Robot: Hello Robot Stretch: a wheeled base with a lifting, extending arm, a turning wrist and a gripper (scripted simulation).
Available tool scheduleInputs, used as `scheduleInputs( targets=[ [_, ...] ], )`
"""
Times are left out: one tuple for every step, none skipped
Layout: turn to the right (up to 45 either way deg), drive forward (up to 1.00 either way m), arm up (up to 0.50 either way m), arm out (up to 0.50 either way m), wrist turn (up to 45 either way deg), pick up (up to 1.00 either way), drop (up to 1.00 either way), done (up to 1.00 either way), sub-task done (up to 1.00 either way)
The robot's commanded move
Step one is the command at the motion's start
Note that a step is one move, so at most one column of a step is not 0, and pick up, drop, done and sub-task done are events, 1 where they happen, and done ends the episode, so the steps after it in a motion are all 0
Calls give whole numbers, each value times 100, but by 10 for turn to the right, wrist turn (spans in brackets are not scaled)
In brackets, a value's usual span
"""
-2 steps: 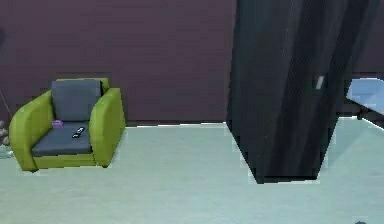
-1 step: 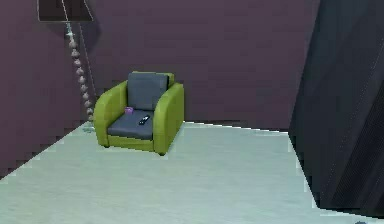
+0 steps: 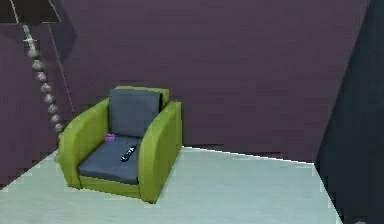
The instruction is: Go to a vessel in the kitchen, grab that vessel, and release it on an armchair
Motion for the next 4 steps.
scheduleInputs(
  targets=[
    [-450, 0, 0, 0, 0, 0, 0, 0, 0],
    [-30, 0, 0, 0, 0, 0, 0, 0, 0],
    [0, 100, 0, 0, 0, 0, 0, 0, 0],
    [-150, 0, 0, 0, 0, 0, 0, 0, 0]
  ],
)
